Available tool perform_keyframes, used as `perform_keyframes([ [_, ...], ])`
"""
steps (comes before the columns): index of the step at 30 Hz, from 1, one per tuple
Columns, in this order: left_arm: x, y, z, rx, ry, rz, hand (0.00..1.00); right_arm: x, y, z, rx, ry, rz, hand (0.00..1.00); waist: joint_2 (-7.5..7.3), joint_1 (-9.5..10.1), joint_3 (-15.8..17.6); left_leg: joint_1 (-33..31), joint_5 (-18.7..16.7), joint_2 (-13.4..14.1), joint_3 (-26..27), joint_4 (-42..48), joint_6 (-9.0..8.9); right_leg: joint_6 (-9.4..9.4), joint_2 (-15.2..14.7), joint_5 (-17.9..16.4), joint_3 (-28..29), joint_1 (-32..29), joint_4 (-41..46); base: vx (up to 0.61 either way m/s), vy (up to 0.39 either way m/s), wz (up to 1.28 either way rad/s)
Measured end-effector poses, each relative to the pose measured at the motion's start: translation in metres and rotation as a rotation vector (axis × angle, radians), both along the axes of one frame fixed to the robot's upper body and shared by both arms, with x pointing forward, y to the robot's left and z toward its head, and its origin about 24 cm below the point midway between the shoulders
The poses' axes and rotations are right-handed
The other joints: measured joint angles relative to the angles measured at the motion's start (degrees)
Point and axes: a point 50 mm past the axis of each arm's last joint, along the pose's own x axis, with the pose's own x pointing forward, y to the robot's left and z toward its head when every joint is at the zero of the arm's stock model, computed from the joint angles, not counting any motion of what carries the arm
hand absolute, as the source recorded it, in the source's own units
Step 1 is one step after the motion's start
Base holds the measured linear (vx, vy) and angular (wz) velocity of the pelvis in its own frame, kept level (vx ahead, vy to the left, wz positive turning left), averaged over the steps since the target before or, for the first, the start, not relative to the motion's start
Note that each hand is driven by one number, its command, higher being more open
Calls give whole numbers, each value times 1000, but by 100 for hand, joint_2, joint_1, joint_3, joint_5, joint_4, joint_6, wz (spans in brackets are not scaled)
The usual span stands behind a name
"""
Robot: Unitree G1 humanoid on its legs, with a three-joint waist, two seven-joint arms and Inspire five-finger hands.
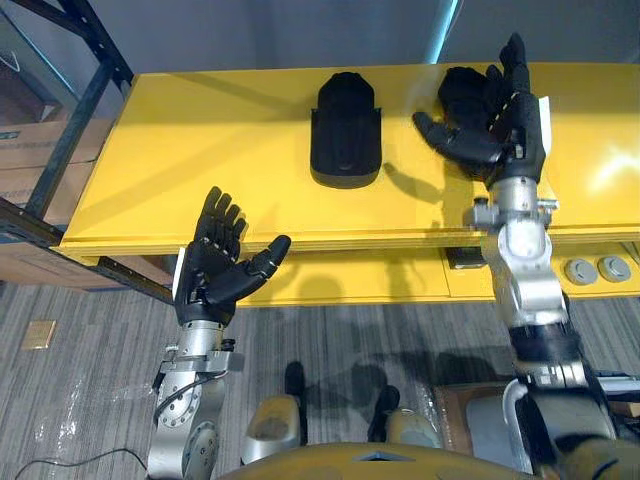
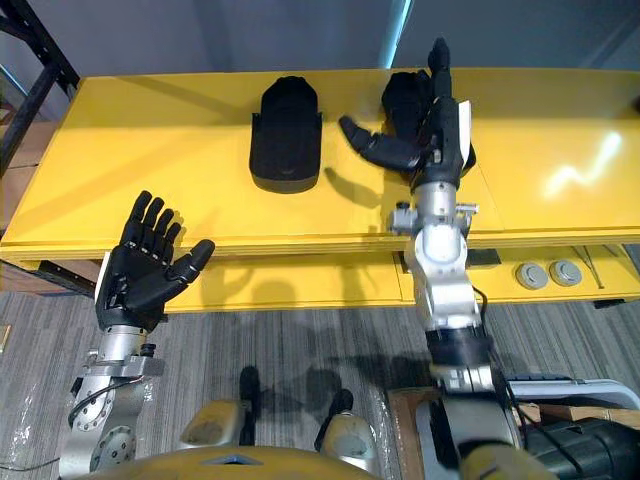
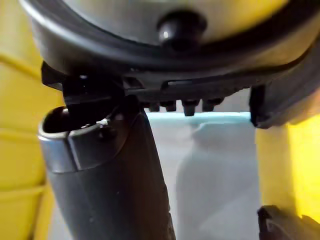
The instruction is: Walk over and take three plastic housings, then place them on the shelf
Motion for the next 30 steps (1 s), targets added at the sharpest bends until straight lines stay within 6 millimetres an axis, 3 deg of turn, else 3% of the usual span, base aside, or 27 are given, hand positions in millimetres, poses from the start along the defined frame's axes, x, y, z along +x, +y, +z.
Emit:
perform_keyframes([
  [5,0,0,0,-14,0,2,100,30,-20,5,42,145,13,100,111,198,10,-6,59,-46,-170,-28,3,-8,-26,-7,-131,71,-3,1,-14,18],
  [10,4,-7,-5,-43,19,-32,100,45,-27,29,-81,202,68,100,321,286,54,-54,181,-43,-344,-168,2,-18,-12,-16,-268,54,10,-36,-24,16],
  [14,10,-14,-14,-49,51,-59,100,52,-25,65,-169,170,114,100,475,320,165,-224,348,-11,-369,-276,-16,-65,-14,-45,-276,-236,202,-41,-39,6],
  [18,14,-14,-18,-50,67,-46,100,55,-25,74,-190,198,111,100,469,331,184,-297,422,16,-376,-306,-28,-141,-25,-112,-249,-404,390,-15,-48,1],
  [26,22,-15,-10,-55,33,-31,100,60,-23,88,-184,267,107,100,508,314,570,-339,545,90,-345,-378,-102,-234,-60,-308,-134,-738,889,-47,-54,-6],
  [30,24,-20,-10,-68,37,-31,100,60,-25,99,-207,285,118,100,599,295,726,-400,583,122,-333,-371,-132,-253,-45,-320,-96,-848,969,-18,-34,-4],
])
